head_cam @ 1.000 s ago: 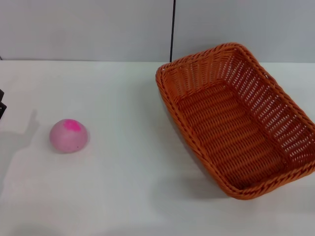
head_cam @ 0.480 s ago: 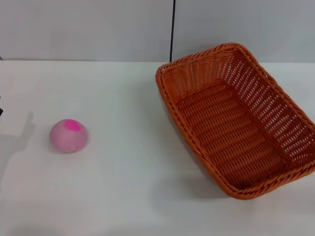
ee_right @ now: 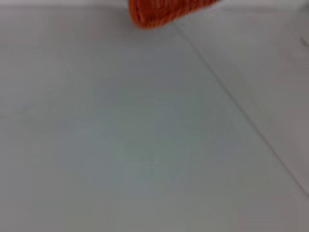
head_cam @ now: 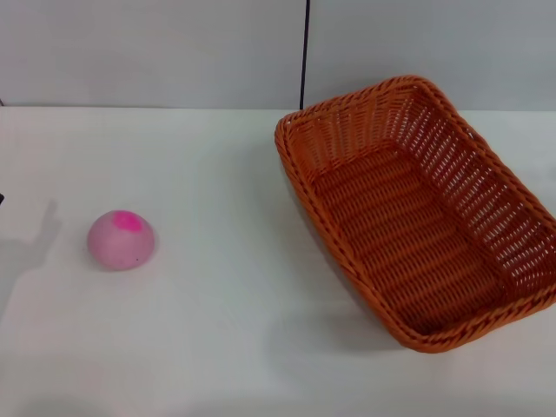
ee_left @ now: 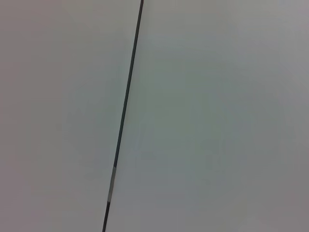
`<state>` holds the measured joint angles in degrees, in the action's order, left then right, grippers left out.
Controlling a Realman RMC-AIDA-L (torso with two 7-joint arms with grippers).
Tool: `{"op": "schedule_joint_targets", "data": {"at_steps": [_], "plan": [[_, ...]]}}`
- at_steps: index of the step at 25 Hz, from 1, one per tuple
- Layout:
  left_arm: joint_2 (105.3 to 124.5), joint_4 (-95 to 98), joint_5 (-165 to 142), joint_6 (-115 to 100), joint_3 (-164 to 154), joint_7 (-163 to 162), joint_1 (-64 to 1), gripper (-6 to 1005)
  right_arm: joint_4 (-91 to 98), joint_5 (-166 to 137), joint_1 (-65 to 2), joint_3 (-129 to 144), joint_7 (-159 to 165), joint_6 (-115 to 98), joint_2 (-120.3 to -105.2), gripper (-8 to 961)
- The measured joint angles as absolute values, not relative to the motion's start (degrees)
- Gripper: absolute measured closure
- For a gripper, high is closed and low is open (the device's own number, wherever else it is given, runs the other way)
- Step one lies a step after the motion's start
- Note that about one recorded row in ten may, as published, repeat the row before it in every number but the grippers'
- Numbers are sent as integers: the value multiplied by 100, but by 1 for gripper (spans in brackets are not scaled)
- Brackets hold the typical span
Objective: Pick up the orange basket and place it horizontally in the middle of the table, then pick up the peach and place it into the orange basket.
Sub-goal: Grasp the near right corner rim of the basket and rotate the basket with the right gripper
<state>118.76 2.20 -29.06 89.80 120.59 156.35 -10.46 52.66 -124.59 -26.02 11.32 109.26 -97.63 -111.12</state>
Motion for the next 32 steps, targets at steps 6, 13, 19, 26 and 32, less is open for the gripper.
{"op": "schedule_joint_targets", "data": {"at_steps": [6, 13, 19, 26, 32], "plan": [[11875, 220, -2895, 8978, 12059, 15635, -1035, 177, 5240, -13322, -3280, 1809, 11740, -9755, -10922, 188], [11880, 220, -2890, 8971, 12058, 15636, -1028, 179, 4899, -13829, -3785, 2883, 12546, -9454, -10888, 200], [11883, 220, -2894, 8965, 12058, 15636, -1029, 180, 4552, -13841, -3903, 3098, 12721, -9223, -10898, 209], [11883, 220, -2921, 8964, 12058, 15636, -1029, 181, 4006, -13847, -4013, 3585, 12746, -8562, -10939, 220], [11883, 220, -2925, 8964, 12058, 15636, -1029, 182, 3611, -13850, -4184, 3870, 12747, -8070, -11003, 230]]}}
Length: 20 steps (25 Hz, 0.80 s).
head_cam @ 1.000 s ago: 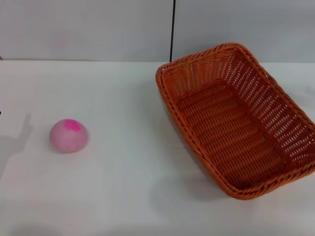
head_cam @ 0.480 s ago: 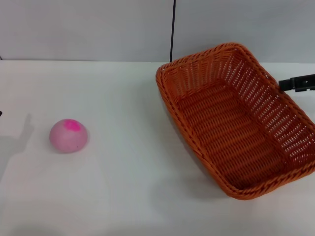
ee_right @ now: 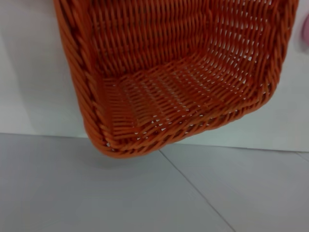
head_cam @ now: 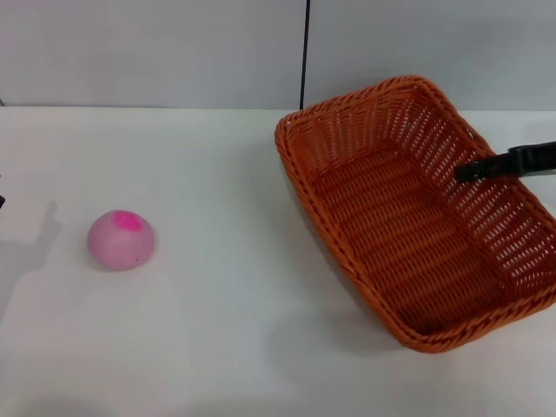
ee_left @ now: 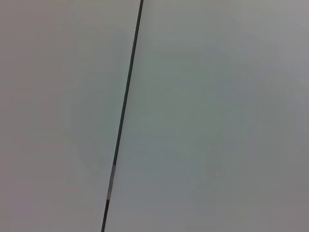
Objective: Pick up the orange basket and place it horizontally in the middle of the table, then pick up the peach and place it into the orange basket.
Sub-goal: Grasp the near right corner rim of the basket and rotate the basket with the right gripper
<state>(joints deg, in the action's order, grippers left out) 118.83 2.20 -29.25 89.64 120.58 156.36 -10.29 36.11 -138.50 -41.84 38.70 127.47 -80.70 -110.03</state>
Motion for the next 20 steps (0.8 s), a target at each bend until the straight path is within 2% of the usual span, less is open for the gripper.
{"op": "schedule_joint_targets", "data": {"at_steps": [2, 13, 18, 20], "plan": [[11883, 220, -2928, 8964, 12058, 15636, -1028, 182, 3585, -13852, -4221, 3961, 12733, -7932, -11072, 233], [11883, 219, -2925, 8968, 12058, 15636, -1045, 184, 3570, -13852, -4274, 4104, 12739, -7921, -11092, 251], [11883, 220, -2930, 8982, 12058, 15636, -1065, 185, 3569, -13852, -4238, 4104, 12741, -7907, -11098, 461], [11883, 220, -2934, 8981, 12058, 15636, -1069, 185, 3573, -13852, -4237, 4105, 12720, -7914, -11100, 709]]}}
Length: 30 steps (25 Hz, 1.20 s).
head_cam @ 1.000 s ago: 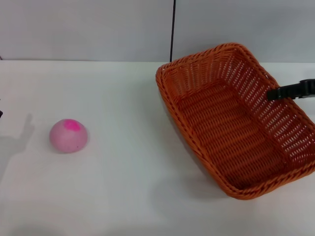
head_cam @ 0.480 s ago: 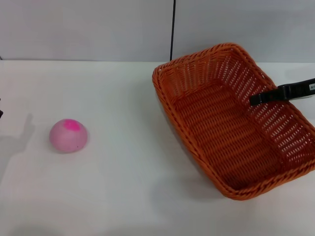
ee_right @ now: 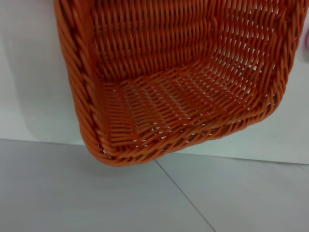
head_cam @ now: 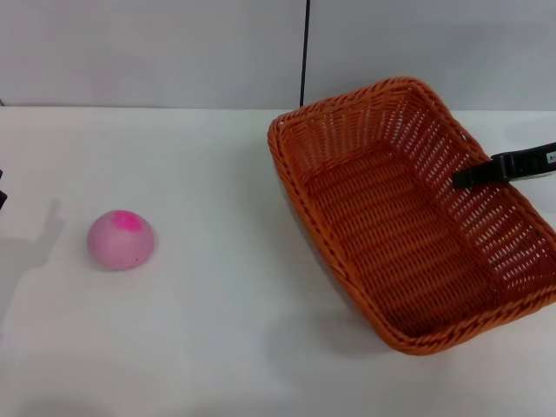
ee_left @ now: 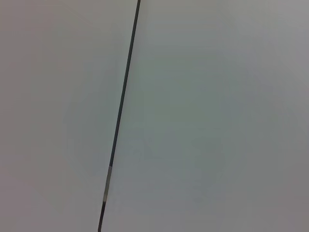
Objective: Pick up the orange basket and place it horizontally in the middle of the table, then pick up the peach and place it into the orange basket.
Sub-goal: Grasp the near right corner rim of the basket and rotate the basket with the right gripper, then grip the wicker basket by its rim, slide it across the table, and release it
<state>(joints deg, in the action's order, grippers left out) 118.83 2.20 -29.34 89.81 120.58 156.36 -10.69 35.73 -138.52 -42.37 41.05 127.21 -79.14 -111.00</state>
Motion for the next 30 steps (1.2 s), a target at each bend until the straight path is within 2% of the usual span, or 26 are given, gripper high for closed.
{"op": "schedule_joint_targets", "data": {"at_steps": [5, 12, 22, 27, 30], "plan": [[11883, 220, -2936, 8974, 12058, 15636, -1061, 186, 3667, -13824, -4229, 4106, 12502, -8006, -11110, 746], [11877, 220, -2936, 9011, 12058, 15636, -1025, 187, 4576, -13803, -4264, 4102, 11696, -8693, -11222, 799], [11874, 220, -2938, 9043, 12018, 15636, -999, 189, 5177, -13815, -4674, 4527, 10447, -9495, -11102, 801], [11872, 208, -2945, 9153, 12014, 15636, -921, 190, 5414, -13821, -4853, 4996, 9810, -9467, -11177, 802], [11865, 215, -2945, 9241, 12007, 15636, -852, 191, 5421, -13824, -5018, 5145, 9459, -9204, -11318, 804]]}}
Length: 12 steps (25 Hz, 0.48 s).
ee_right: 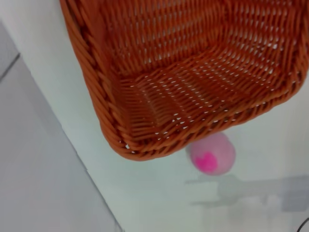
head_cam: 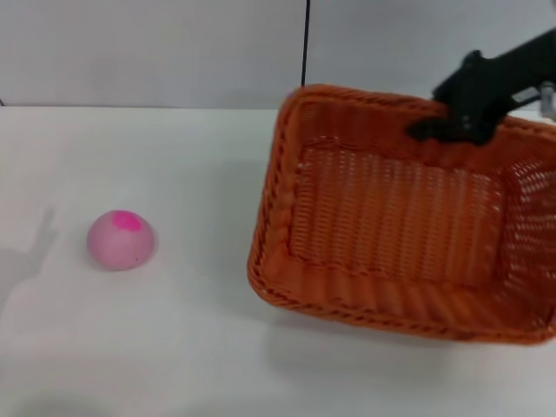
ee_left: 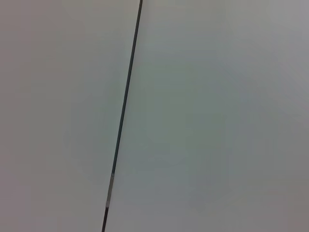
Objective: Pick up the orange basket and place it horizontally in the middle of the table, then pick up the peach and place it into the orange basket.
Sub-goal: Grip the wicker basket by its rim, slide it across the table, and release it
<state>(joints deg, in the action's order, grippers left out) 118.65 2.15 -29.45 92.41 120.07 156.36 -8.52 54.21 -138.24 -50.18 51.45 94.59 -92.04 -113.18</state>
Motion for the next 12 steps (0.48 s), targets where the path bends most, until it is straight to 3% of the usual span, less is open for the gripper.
{"op": "schedule_joint_targets", "data": {"at_steps": [5, 12], "plan": [[11864, 217, -2944, 9334, 11998, 15636, -737, 191, 5203, -13782, -5189, 5147, 9162, -8776, -11493, 807], [11873, 220, -2944, 9343, 11997, 15636, -677, 193, 4509, -13800, -5541, 5608, 9088, -8391, -11588, 808]]}}
